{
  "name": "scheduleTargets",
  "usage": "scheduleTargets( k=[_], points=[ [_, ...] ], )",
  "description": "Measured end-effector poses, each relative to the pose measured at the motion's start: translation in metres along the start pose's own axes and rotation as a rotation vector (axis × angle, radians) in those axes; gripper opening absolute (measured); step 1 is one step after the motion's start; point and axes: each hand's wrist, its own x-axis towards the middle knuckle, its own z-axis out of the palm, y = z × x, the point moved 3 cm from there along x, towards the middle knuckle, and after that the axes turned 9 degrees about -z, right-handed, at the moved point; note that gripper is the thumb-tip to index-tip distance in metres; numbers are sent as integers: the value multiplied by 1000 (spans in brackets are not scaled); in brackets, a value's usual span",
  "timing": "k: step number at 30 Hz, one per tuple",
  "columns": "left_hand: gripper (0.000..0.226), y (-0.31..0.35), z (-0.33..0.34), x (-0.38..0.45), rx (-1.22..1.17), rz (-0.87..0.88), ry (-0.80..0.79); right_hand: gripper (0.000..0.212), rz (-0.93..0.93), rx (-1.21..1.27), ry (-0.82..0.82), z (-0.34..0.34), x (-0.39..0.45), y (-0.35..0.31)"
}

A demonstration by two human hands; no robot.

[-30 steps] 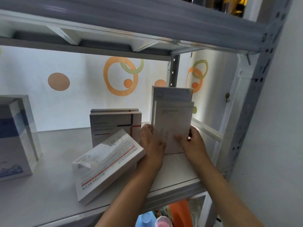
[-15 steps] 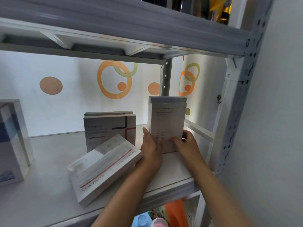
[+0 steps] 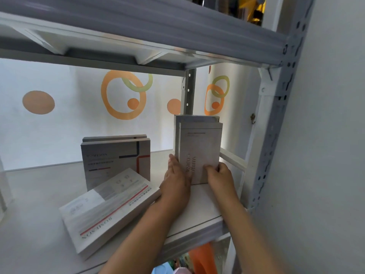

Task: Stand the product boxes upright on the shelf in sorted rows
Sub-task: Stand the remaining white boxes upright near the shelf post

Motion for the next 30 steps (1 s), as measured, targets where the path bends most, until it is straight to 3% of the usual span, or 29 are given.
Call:
scheduleTargets(
  k=[6,13,18,30],
  points=[
    [74,3,-3,-7,-88,56,9,21,20,-13,-17,-1,-1,0],
    [77,14,-1,-28,-36,175,33,23,44,18,-15,-4,-4,-3],
    [75,13,-2,-28,-33,176,52,35,60,-3,-18,-2,-7,-4],
    [74,23,-18,-37,-61,197,104,34,93,-111,-85,-11,-15,-11]
  ],
)
